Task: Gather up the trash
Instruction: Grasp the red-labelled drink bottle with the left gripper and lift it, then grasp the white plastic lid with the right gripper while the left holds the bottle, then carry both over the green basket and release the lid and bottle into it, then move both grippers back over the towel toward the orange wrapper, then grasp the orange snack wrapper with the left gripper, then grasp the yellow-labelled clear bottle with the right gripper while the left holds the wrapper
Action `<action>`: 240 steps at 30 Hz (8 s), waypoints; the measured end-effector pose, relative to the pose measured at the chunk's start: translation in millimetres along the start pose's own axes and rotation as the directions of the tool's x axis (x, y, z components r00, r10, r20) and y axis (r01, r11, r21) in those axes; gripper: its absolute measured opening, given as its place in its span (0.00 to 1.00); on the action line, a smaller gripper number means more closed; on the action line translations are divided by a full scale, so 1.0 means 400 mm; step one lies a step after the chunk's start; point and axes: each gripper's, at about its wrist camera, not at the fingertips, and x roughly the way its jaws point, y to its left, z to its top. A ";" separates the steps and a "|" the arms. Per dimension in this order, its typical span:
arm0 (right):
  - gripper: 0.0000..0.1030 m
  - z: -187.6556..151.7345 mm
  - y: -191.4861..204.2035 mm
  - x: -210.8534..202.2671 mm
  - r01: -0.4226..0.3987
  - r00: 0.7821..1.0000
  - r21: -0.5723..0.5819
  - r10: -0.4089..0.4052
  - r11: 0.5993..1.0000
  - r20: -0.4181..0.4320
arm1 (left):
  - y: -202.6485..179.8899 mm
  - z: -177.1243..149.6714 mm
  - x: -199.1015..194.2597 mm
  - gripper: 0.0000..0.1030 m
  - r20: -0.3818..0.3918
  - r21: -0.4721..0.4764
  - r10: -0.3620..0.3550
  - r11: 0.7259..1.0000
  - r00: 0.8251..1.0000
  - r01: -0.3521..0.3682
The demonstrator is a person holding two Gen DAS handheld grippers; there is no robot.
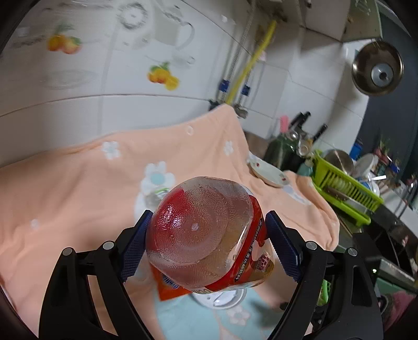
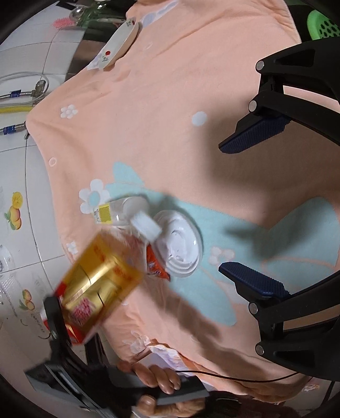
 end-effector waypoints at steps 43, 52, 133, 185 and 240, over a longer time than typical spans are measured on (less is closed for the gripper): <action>0.05 -0.024 -0.061 -0.074 0.202 0.978 0.007 -0.202 0.979 0.056 | -0.118 -0.138 -0.123 0.81 0.015 -0.026 0.025 0.999 1.000 -0.025; 0.05 -0.144 -0.134 -0.260 0.300 0.946 0.076 -0.307 0.951 0.106 | -0.248 -0.185 -0.081 0.81 -0.024 0.020 -0.073 0.997 0.997 0.073; 0.70 -0.524 -0.324 -0.565 0.389 0.887 0.392 -0.454 0.834 0.087 | -0.624 -0.347 0.125 0.92 -0.288 0.179 -0.118 0.968 0.950 0.175; 0.75 0.104 -0.132 0.020 0.054 0.998 0.005 -0.054 0.999 0.024 | 0.098 -0.162 0.312 0.45 -0.342 -0.082 0.225 0.960 0.912 -0.268; 0.43 0.291 0.010 0.279 0.019 0.999 -0.082 -0.022 0.996 -0.041 | 0.144 -0.163 0.122 0.18 -0.231 -0.205 0.168 0.954 0.958 -0.216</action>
